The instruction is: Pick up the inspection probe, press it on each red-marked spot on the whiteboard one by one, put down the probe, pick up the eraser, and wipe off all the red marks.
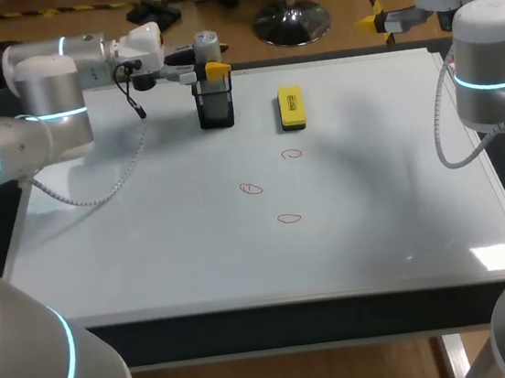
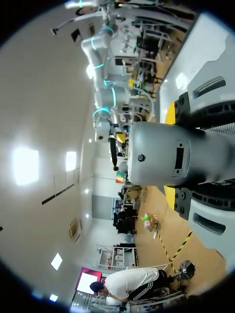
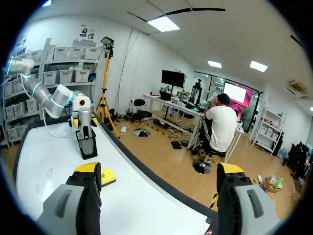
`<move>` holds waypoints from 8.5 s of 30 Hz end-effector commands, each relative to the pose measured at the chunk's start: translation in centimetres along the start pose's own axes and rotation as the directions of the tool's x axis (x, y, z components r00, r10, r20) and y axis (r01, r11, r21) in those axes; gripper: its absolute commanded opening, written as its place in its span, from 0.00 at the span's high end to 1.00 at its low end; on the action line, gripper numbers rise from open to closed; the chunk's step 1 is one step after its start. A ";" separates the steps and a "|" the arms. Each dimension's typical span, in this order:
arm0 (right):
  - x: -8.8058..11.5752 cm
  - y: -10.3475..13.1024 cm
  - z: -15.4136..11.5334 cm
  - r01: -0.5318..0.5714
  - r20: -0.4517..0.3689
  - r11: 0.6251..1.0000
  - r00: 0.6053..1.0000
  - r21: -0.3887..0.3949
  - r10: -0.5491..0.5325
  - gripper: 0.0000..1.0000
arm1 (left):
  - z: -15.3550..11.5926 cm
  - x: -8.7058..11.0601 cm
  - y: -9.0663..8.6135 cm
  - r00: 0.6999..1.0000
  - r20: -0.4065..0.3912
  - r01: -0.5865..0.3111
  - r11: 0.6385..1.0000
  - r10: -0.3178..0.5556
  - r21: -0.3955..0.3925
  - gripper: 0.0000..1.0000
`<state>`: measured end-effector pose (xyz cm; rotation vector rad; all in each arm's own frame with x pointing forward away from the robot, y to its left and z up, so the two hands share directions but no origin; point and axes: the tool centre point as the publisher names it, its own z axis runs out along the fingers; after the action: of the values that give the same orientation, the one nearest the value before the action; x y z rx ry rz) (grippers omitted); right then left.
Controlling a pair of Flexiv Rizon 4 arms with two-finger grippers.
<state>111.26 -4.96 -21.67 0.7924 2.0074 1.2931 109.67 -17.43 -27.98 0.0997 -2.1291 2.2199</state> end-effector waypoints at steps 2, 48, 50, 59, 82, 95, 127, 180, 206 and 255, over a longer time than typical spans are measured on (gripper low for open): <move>0.0 0.0 0.0 0.000 -0.001 1.000 1.000 0.001 0.000 0.00 | -0.2 0.3 -0.2 1.000 0.001 -0.004 1.000 0.004 -0.007 1.00; 0.0 0.0 0.0 0.000 -0.001 1.000 1.000 0.001 0.000 0.00 | -0.8 1.7 -9.8 0.996 0.029 -0.079 0.997 0.080 -0.025 1.00; 0.0 0.0 0.0 0.000 -0.001 1.000 1.000 0.001 0.000 0.00 | -0.9 1.7 -10.3 0.996 0.024 -0.081 0.997 0.082 -0.018 1.00; 0.0 0.0 0.0 0.000 -0.001 1.000 1.000 0.001 0.000 0.00 | -2.7 2.3 -12.6 0.995 0.019 -0.102 0.995 0.102 -0.005 1.00; 0.0 0.0 0.0 0.000 -0.001 1.000 1.000 0.001 0.000 0.00 | -11.7 4.4 -10.8 0.990 -0.006 -0.139 0.990 0.139 -0.017 1.00; 0.0 0.0 0.0 0.000 -0.001 1.000 1.000 0.001 0.000 0.00 | -15.7 4.7 -7.4 0.994 0.071 -0.080 0.996 0.082 -0.030 1.00; 2.3 0.2 1.0 0.196 -0.234 0.978 0.956 0.071 -0.175 0.00 | -16.2 4.8 -7.2 0.991 0.103 -0.083 0.996 0.087 -0.043 1.00; 11.5 -5.7 7.1 0.985 -0.990 0.167 -0.009 -0.033 -0.141 0.00 | -16.2 4.8 -7.2 0.991 0.103 -0.083 0.996 0.087 -0.043 1.00; 14.0 -8.2 11.5 0.769 -0.733 0.001 -0.610 -0.640 -0.303 0.00 | -16.2 4.8 -7.2 0.991 0.103 -0.083 0.996 0.087 -0.043 1.00; 17.6 -14.6 13.2 0.705 -0.663 -0.051 -0.686 -0.707 -0.299 0.19 | -16.2 4.8 -7.2 0.991 0.103 -0.083 0.996 0.087 -0.043 1.00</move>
<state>107.67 10.62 -42.79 -2.1381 2.4129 0.0143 105.70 -0.91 -21.28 0.1240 -2.2651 2.2665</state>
